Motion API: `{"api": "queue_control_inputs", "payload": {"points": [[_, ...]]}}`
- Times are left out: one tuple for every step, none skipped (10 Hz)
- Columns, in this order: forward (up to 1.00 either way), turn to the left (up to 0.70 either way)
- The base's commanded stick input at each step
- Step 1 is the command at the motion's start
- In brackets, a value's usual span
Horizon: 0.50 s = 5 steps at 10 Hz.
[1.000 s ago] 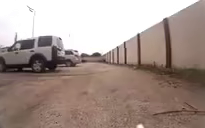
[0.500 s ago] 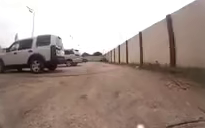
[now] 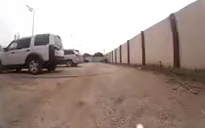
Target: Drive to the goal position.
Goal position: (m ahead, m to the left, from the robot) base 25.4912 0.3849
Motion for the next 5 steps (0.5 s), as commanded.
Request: {"api": "queue_control_inputs", "payload": {"points": [[0.5,0.0],[0.5,0.0],[0.5,0.0],[0.5,0.0],[0.5,0.0]]}}
